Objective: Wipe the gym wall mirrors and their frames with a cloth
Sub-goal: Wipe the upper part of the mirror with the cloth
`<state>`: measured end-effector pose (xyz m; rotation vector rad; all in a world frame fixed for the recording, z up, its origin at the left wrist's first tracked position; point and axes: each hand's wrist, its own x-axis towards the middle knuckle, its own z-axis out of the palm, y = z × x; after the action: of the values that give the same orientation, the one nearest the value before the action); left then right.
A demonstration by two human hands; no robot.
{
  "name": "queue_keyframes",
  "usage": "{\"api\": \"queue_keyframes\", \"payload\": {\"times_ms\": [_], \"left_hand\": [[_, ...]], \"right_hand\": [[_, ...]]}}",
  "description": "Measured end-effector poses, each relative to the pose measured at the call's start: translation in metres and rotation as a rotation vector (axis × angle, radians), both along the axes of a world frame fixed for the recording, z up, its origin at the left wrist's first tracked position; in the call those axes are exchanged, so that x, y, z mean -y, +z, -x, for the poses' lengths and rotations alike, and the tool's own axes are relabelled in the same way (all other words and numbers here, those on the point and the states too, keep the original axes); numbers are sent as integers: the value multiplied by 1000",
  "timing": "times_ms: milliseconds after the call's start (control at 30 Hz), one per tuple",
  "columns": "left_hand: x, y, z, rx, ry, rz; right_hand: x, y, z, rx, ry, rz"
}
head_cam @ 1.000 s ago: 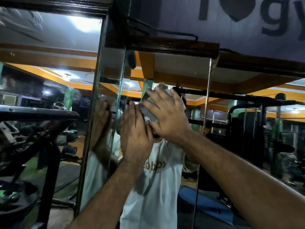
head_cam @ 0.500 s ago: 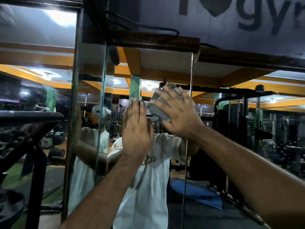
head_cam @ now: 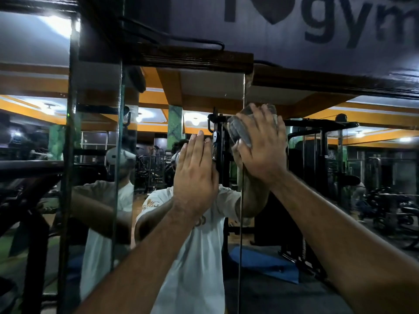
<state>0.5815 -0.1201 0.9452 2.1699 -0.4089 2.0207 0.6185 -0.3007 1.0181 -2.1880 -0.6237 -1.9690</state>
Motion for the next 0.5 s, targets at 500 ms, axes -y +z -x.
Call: {"api": "queue_keyframes", "payload": {"times_ms": [500], "left_hand": [[54,25,-3,28,-50,-15]], "right_hand": [[33,-13,-6,15,30,-30]]}}
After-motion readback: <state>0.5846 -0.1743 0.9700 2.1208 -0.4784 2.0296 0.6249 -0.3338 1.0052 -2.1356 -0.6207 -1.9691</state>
